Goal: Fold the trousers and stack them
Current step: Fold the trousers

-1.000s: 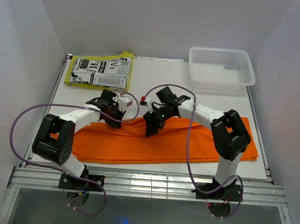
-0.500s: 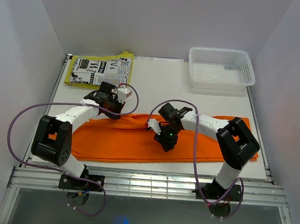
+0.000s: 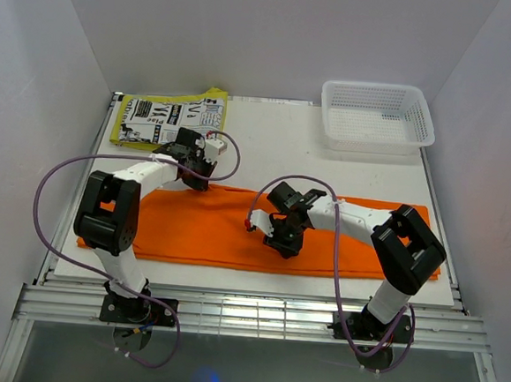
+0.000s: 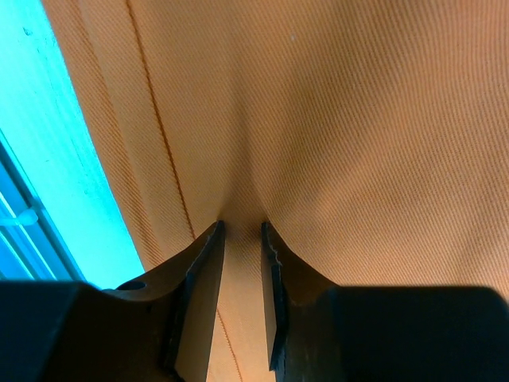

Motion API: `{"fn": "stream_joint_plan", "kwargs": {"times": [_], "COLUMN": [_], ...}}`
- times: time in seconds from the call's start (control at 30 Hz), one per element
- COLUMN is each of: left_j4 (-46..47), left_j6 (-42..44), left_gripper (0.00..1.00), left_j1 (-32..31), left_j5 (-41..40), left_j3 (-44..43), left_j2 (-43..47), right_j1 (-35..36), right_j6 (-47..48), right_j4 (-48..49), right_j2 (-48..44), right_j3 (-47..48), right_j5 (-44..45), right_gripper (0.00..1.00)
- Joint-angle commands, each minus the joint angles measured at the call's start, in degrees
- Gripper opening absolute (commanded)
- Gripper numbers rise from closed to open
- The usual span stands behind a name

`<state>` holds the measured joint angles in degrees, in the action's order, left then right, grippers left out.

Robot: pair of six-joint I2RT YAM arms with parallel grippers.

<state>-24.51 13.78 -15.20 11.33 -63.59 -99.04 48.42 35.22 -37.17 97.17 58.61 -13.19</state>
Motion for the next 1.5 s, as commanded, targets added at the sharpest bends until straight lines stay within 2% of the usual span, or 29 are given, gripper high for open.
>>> {"fn": "stream_joint_plan", "kwargs": {"times": [0.0, 0.13, 0.2, 0.23, 0.37, 0.4, 0.5, 0.53, 0.67, 0.73, 0.8, 0.83, 0.87, 0.93, 0.97, 1.03, 1.1, 1.2, 1.33, 1.47], "left_j4": [7.02, 8.51, 9.39, 10.18, 11.85, 12.55, 11.34, 10.98, 3.80, 0.27, -4.63, -6.49, -8.60, -12.83, -13.62, -14.42, -15.64, -15.40, -14.34, -13.02], "left_j6": [1.86, 1.86, 1.60, 1.43, 0.99, 0.98, 1.16, 1.25, 1.69, 2.30, 2.57, 3.70, 4.84, 6.69, 7.13, 6.79, 5.21, 4.33, 4.06, 3.36], "left_gripper": [0.00, 0.00, 0.04, 0.11, 0.29, 0.39, 0.47, 0.55, 0.56, 0.56, 0.57, 0.57, 0.71, 0.73, 0.73, 0.74, 0.73, 0.71, 0.71, 0.70], "left_j1": [2.28, 3.51, 4.56, 4.83, 6.06, 6.50, 6.68, 6.76, 7.11, 7.81, 9.04, 9.48, 9.92, 10.37, 10.37, 10.37, 10.46, 10.72, 12.82, 15.11], "left_j5": [-4.91, -7.20, -7.03, -7.20, -6.33, -5.45, -2.29, -1.32, 4.30, 8.34, 10.63, 14.21, 16.07, 19.50, 20.65, 21.27, 20.05, 17.33, 13.02, 9.42], "left_j3": [-4.34, -6.54, -7.16, -7.33, -7.16, -7.25, -8.73, -8.92, -8.92, -7.52, -5.94, -4.45, -3.74, -1.29, -0.49, 0.83, 1.89, 4.87, 8.74, 10.15], "left_j2": [-1.92, -4.57, -4.84, -4.75, -3.00, -2.56, -1.24, -0.72, 4.63, 7.27, 11.39, 12.64, 13.61, 16.06, 16.51, 15.91, 14.15, 12.03, 10.46, 7.73], "right_j1": [0.88, 1.85, 2.02, 2.11, 2.11, 2.11, 2.20, 2.20, 1.59, 0.28, -3.76, -5.52, -9.71, -14.04, -17.71, -20.46, -23.28, -28.11, -35.49, -44.09], "right_j6": [1.25, 1.08, 0.90, 0.90, 0.99, 0.90, 0.64, 0.20, -2.70, -3.84, -6.21, -6.91, -7.62, -9.73, -10.26, -11.67, -11.75, -11.93, -9.48, -6.14], "right_j4": [-2.82, -3.35, -3.44, -3.44, -3.44, -3.44, -3.44, -3.44, -2.82, -2.91, -2.91, -3.17, -3.35, -3.44, -3.44, -4.31, -6.33, -7.74, -8.80, -8.97], "right_j2": [2.15, 1.98, 1.89, 1.89, 2.06, 1.98, 2.41, 2.50, 1.54, 0.14, -0.74, -1.27, -1.45, -1.10, -0.67, 1.26, 3.02, 4.52, 5.40, 5.58], "right_j3": [-3.76, -3.94, -3.94, -3.94, -4.03, -3.86, -2.72, -2.28, 2.80, 5.45, 9.74, 11.16, 12.65, 15.81, 16.62, 18.28, 19.08, 16.37, 10.66, 6.61], "right_j5": [2.91, 2.38, 2.20, 2.03, 1.77, 1.59, 0.89, 0.80, 0.36, -1.22, -4.81, -6.83, -11.46, -15.70, -17.64, -21.17, -21.09, -21.18, -19.51, -13.45], "right_gripper": [0.31, 0.30, 0.30, 0.30, 0.29, 0.29, 0.30, 0.32, 0.41, 0.51, 0.62, 0.70, 0.73, 0.79, 0.79, 0.77, 0.72, 0.71, 0.71, 0.71]}}
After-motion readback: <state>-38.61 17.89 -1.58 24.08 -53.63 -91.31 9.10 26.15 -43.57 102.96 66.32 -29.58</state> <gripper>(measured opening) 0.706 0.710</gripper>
